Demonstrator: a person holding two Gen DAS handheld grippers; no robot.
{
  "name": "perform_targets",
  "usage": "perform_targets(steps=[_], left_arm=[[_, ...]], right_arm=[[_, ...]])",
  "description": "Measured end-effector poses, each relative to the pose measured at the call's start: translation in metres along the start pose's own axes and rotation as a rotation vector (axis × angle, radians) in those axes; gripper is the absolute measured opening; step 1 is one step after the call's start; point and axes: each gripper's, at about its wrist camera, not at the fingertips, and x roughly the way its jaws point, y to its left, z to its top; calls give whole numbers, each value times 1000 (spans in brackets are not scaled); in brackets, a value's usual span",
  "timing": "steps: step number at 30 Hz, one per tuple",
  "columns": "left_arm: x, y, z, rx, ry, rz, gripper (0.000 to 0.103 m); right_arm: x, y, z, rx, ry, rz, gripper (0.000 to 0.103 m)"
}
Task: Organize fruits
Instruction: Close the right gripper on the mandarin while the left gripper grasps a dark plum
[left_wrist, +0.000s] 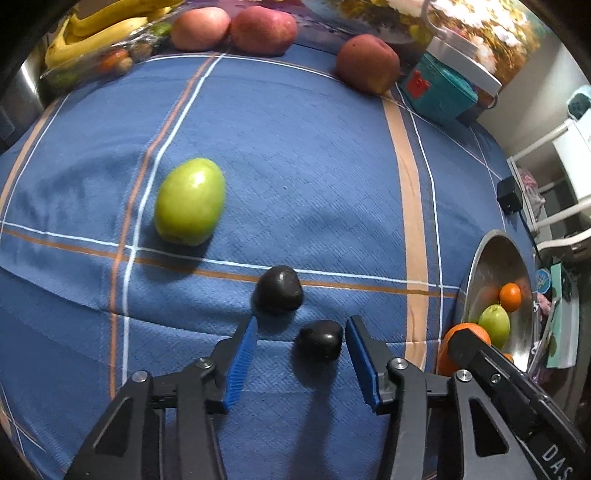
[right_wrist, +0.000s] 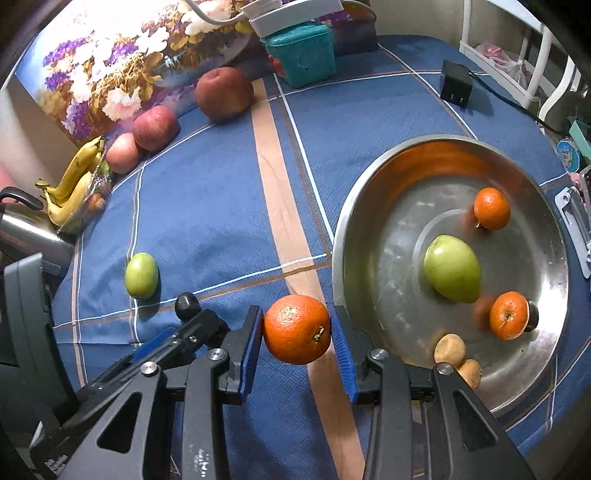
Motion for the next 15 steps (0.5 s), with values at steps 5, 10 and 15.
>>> perform_targets(steps=[5,10,15], left_arm=[[8,-15,1,31,1,21,42],[13,-28,0,50,4,11,29],[9,-31,-4,64,-2,15,27]], right_arm=[[-3,-2,-2,4,-1,9,39],[-4,-6,-1,7,0,15,39],[-4,-7,-1,13,1,22,39]])
